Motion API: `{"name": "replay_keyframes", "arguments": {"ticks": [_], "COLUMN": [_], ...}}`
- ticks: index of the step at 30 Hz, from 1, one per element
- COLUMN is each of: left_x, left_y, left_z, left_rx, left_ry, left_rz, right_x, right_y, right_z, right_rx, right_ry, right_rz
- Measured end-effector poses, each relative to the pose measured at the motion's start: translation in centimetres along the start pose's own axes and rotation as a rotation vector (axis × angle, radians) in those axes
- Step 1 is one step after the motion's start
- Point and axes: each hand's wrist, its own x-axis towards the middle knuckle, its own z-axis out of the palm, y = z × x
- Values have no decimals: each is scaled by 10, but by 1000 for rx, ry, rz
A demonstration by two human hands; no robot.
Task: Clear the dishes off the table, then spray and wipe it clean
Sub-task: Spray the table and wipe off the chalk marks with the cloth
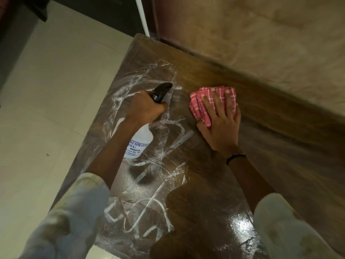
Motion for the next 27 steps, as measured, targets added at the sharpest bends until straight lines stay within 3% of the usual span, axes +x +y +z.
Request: {"name": "replay_keyframes", "arguments": {"ticks": [14,20,24,27], "left_x": [20,26,23,22], "left_y": [-7,-14,-19,-21], "left_z": [-23,-38,-44,-47], "left_rx": [-48,-45,-76,-66], "left_ry": [64,61,42,41], "left_rz": [-47,-34,-15,-39], "right_x": [47,95,109,87], "right_y": [-11,-60,-102,-94], "right_z": [-1,-1,7,9], "right_rx": [2,42,47,12], "right_ry": [22,55,21,35], "right_rz": [-4,110,-61,-266]}}
